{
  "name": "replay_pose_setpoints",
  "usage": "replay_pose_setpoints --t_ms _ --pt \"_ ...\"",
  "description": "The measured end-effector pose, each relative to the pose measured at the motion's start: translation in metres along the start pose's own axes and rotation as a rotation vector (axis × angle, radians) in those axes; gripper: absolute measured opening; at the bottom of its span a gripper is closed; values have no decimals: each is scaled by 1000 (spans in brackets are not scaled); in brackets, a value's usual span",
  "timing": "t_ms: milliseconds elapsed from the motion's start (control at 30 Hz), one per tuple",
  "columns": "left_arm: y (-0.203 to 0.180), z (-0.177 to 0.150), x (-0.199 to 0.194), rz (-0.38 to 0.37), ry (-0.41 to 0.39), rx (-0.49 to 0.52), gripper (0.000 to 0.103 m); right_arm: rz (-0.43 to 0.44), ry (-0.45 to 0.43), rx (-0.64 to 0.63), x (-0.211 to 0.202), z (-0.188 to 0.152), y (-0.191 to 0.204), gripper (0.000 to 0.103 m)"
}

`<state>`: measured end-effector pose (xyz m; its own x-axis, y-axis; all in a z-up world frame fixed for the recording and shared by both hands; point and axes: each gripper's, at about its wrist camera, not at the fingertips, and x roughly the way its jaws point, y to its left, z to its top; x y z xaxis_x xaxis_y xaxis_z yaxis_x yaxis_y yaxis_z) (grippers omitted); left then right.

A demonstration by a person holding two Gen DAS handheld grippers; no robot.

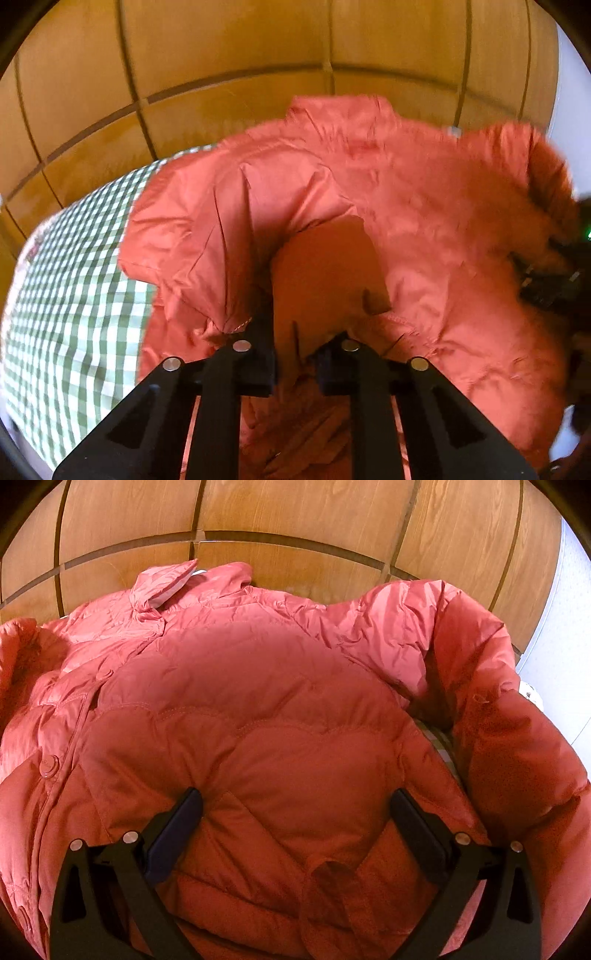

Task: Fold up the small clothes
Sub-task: 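Grasp the jacket sleeve with the left gripper and lift it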

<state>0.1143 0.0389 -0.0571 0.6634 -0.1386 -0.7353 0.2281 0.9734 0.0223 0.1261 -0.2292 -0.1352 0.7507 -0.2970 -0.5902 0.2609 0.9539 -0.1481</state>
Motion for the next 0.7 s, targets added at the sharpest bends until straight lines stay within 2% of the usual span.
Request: replay_pose_setpoints --t_ms 200,367,567,700 --pt "60 11 -57 -34 -132 -196 12 5 3 5 1 -1 0 101" --pt "107 22 -98 -33 -224 -318 12 4 5 3 1 -1 0 101" --pt "161 41 -132 -18 -293 -419 10 5 10 3 2 0 1 101" --pt "180 64 -145 -41 -322 -430 10 7 12 3 2 0 1 101"
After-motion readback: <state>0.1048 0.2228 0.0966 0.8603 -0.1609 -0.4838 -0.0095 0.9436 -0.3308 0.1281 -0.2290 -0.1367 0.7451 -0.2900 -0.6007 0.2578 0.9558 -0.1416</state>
